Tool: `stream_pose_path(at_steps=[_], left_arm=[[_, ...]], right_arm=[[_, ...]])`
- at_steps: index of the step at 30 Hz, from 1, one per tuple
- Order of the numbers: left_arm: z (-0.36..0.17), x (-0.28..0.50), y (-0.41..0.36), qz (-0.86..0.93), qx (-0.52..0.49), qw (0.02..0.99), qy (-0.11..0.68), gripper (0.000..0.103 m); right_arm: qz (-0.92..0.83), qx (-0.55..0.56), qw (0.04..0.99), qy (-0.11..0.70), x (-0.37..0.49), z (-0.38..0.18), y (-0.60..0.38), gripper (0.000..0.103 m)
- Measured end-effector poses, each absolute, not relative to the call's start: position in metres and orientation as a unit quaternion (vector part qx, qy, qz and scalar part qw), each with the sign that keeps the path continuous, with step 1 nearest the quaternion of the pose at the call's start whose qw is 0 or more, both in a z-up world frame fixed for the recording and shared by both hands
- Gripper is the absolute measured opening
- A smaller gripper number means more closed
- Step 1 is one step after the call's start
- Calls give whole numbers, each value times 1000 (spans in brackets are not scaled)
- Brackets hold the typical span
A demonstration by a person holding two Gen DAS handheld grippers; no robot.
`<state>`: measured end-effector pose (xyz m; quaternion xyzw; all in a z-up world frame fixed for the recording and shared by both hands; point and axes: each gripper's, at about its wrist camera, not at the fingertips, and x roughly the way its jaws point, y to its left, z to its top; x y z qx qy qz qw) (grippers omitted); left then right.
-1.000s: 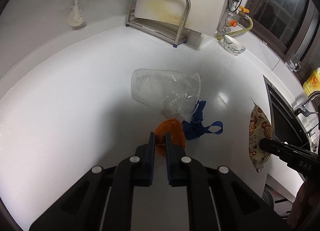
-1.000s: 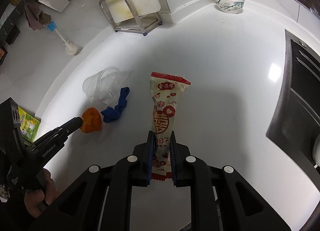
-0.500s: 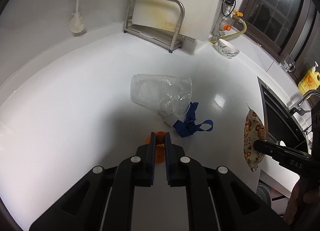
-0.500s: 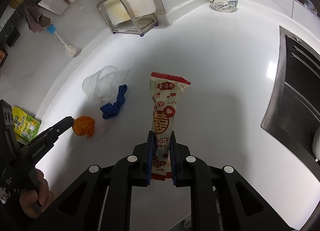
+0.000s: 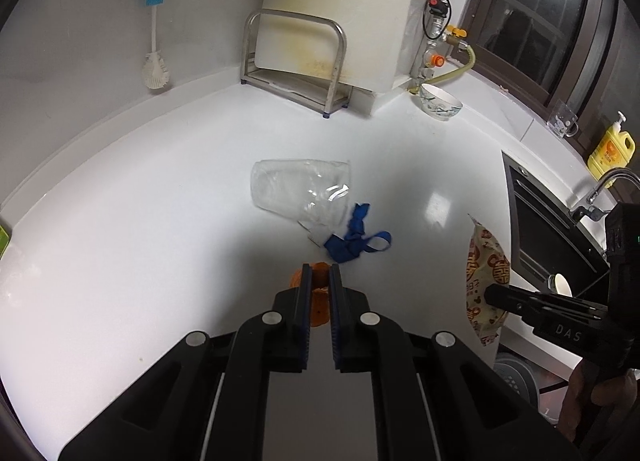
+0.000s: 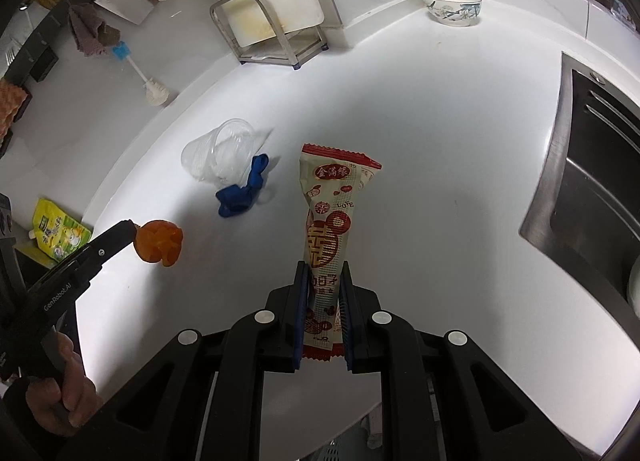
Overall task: Collect trash
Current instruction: 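Carry the snack wrapper and orange peel over the grey bin with both tools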
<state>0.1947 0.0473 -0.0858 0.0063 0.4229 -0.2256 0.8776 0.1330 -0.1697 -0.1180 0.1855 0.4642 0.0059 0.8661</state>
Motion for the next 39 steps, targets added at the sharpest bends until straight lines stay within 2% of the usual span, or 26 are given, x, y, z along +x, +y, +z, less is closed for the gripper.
stream_pose_path(at_steps=[13,27,39], left_arm=[[-69,142,13,-245,16,876,414,9],[-56,54,-35,-247,23,879,407,9],[-73,-10,-69,-229,38,874,427,9]], right_arm=[[20,185,867,462,87,-115,-178,15],[40,163,868,468,1,-111,-209,15],[52,144,860,486,-58,-129,-233,15]])
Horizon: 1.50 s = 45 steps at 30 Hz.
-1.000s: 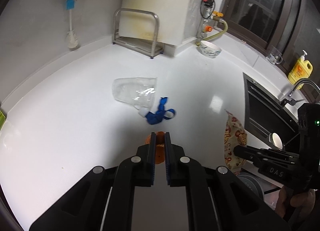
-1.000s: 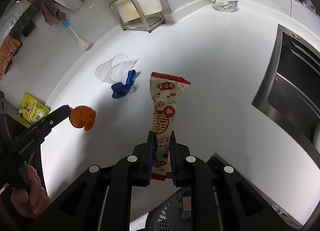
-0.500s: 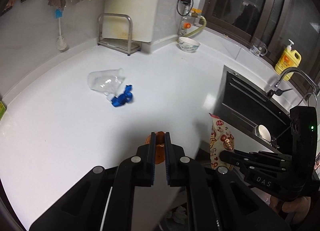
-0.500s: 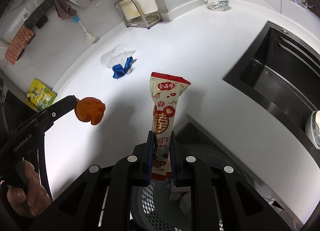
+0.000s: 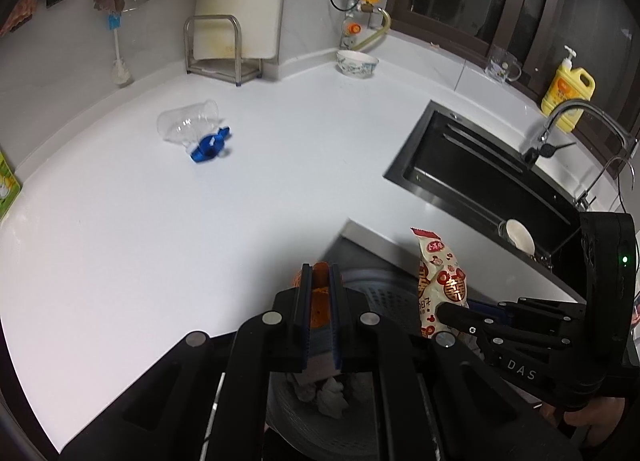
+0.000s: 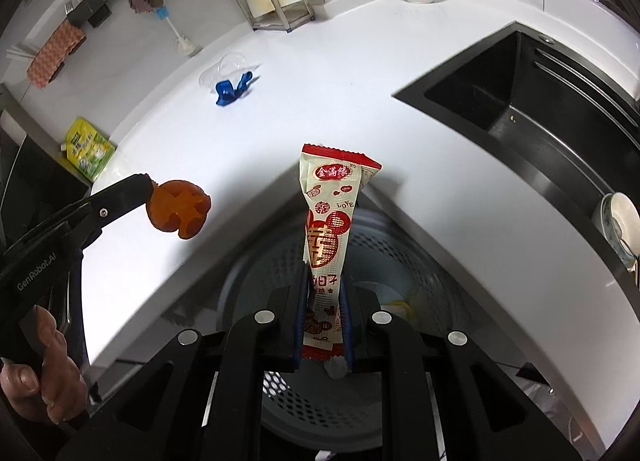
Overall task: Collect trash
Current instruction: 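Carry the snack wrapper and orange peel over the grey bin with both tools, then open both tools to drop the wrapper and peel into the bin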
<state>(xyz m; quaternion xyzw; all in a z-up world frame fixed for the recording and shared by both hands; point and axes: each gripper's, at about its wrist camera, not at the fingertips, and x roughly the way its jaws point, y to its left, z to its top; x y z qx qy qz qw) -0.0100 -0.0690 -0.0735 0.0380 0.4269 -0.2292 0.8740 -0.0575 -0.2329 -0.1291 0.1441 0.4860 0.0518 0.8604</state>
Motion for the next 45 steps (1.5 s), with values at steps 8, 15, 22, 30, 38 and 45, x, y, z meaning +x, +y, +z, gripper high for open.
stream_pose_path(at_steps=[8,15,22,30,38,45], left_arm=[[-96,-39,-94,-222,53,863,451,9],[-129,-49,-107,-205,61,850,482,9],[-152,-49,-109,-178,65,842,504,9],[-165,-46,-109,-151,61,840,518,9],[-165,-45,-104,-135,46,841,522,10],[-160,-43,-98,-115,39,850,512,53]], right_arm=[[57,127,851,506,-83,-151,-244,14],[68,127,831,537,-93,-178,-246,14],[76,116,824,550,-90,-193,-245,15],[98,101,818,557,-79,-202,-241,15],[111,104,818,554,-75,-201,-243,20],[103,104,827,543,-77,-193,-249,46]])
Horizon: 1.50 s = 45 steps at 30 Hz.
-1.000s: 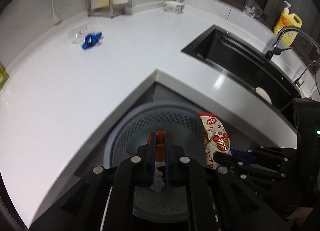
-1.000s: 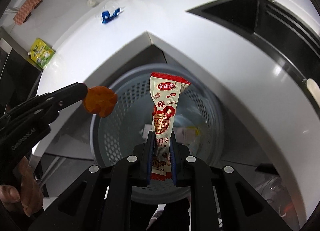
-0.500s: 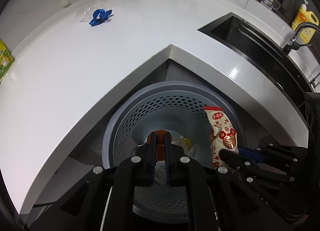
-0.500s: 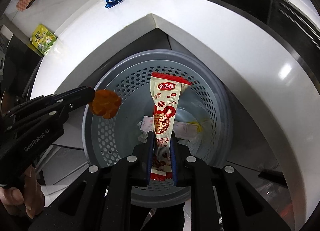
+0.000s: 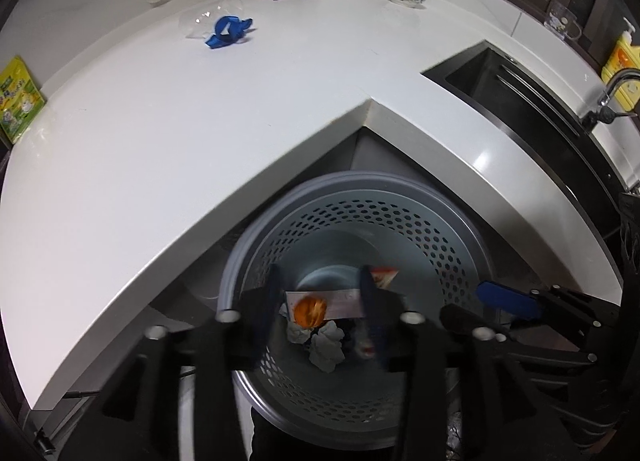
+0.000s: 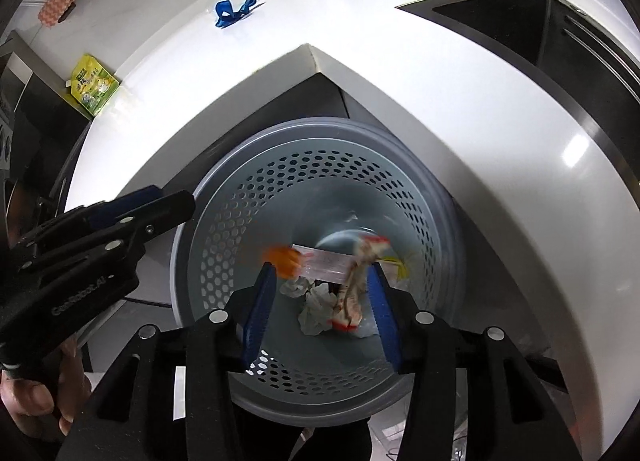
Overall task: Collect trash
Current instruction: 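Open both tools to drop the wrapper and peel into the bin, then move both tools back toward the clear plastic cup and blue cloth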
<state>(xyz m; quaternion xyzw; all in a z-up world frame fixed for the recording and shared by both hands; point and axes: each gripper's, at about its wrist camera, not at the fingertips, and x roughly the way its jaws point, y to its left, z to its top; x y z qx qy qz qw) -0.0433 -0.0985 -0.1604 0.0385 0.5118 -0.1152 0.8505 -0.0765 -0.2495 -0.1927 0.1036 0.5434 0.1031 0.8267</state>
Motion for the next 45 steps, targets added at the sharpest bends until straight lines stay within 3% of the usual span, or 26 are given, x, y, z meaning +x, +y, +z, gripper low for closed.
stream_pose_path(at_steps=[8,16,45], left_arm=[[-155,-40,-89,-98,29,854,511,66],[-140,-38,-84,-92,30,860,500,72],[-82,40,-25,-99,21,877,469,82]], right_arm=[[95,119,821,550,-83,-193,-258,46],[106,122,827,538,-80,-176,-251,46],[97,132,855,492,10,-126,-208,52]])
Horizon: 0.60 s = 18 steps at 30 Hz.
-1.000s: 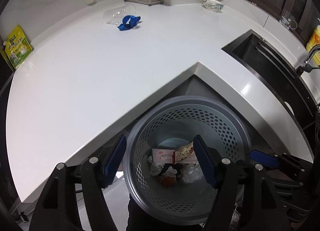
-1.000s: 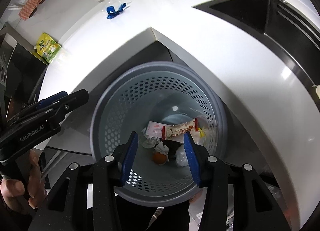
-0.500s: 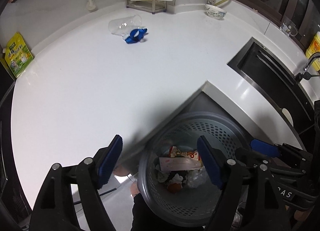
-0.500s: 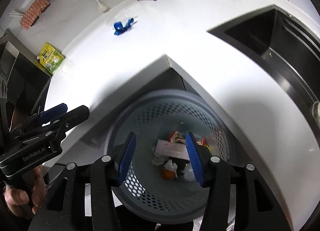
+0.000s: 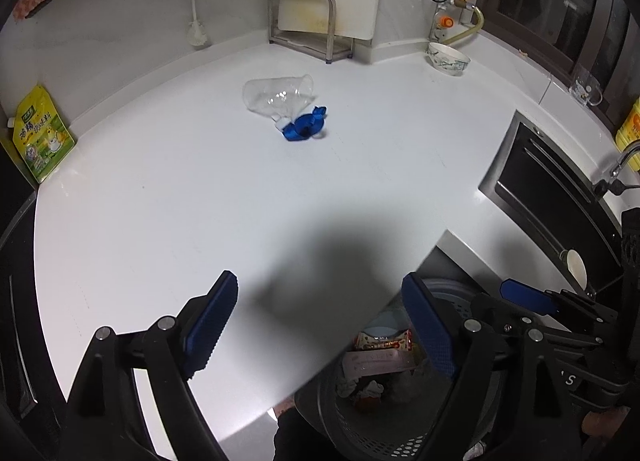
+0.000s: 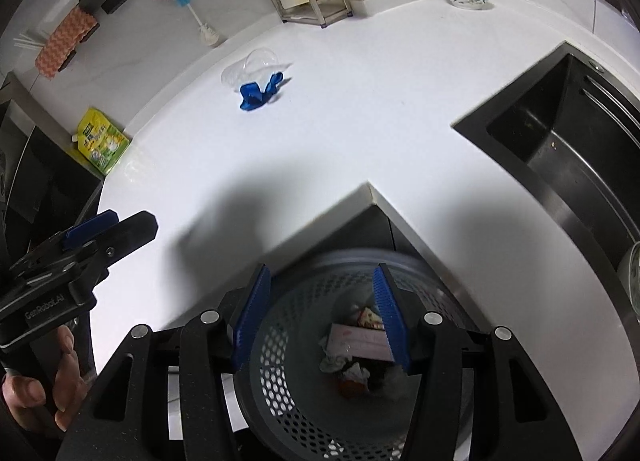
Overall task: Collect trash
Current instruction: 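Move both tools back toward the clear plastic cup and blue cloth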
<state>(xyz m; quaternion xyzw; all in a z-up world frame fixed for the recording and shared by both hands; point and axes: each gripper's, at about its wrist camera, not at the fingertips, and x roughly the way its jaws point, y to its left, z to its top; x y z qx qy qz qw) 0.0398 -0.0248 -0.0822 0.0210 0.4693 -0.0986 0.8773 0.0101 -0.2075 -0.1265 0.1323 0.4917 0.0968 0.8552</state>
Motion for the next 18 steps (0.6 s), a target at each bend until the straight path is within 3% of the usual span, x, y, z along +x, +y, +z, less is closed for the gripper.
stream_pose_path(at_steps=[18], left_arm=[[-65,128,35,-103,21,890,444,85]], right_arm=[[74,129,871,468,98,-117,-159,52]])
